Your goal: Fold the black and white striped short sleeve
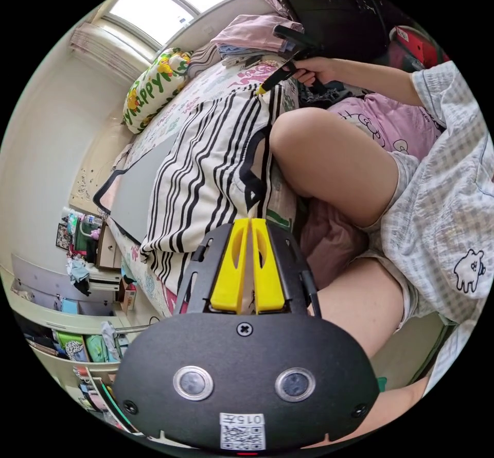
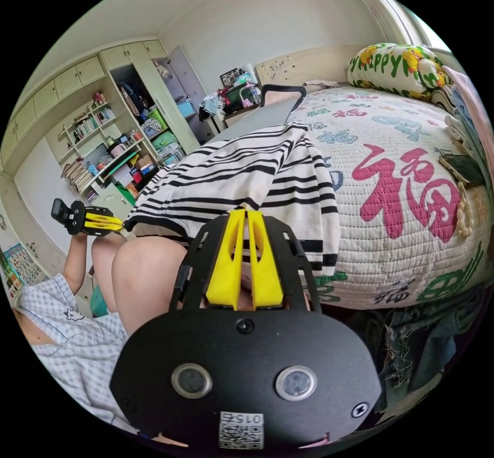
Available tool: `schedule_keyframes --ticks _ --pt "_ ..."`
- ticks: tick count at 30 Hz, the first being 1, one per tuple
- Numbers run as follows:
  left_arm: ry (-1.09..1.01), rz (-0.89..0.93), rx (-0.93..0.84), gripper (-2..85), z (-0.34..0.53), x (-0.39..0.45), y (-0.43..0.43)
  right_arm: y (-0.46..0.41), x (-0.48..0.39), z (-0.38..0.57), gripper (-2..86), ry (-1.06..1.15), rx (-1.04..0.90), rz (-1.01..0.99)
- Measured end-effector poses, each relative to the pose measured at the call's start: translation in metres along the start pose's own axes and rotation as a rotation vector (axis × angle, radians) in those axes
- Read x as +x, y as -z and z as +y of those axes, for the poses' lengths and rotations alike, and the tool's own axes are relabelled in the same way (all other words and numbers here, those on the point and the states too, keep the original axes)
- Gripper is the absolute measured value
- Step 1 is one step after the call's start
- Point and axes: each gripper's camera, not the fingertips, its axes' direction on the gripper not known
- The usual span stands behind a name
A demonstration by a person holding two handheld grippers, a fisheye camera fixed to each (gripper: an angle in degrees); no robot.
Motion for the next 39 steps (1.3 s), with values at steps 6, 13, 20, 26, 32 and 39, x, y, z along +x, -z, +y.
schedule_keyframes --ticks 6,13,20,26,32,39 --pt "0.034 0.029 0.073 0.1 0.012 -0.017 0.020 0.037 0.012 -0.003 -0.8 -0.013 0.076 -0.012" --pt "-0.025 0.065 -0.125 0.2 -0.003 -0.030 -0.032 -0.007 -0.001 -0.012 -0.6 0.078 -0.167 0.195" --pt "0.144 0.237 0.140 -0.1 0.048 -0.127 0.035 0.022 0.015 -0.017 -0.7 0.029 -0.076 0.252" --pt "0.847 0.162 0.316 -0.2 0.171 -0.282 0.042 0.049 0.033 -0.054 0.7 -0.031 0.092 0.156" --pt "1.220 0.415 0.291 0.7 0.252 -0.376 -0.058 -0.001 0.045 -0.123 5.5 -0.007 0.022 0.171" --pt "1.240 0.582 0.274 9.7 0.276 -0.446 -0.126 -0.063 0.070 -0.200 9.4 -0.030 -0.044 0.167"
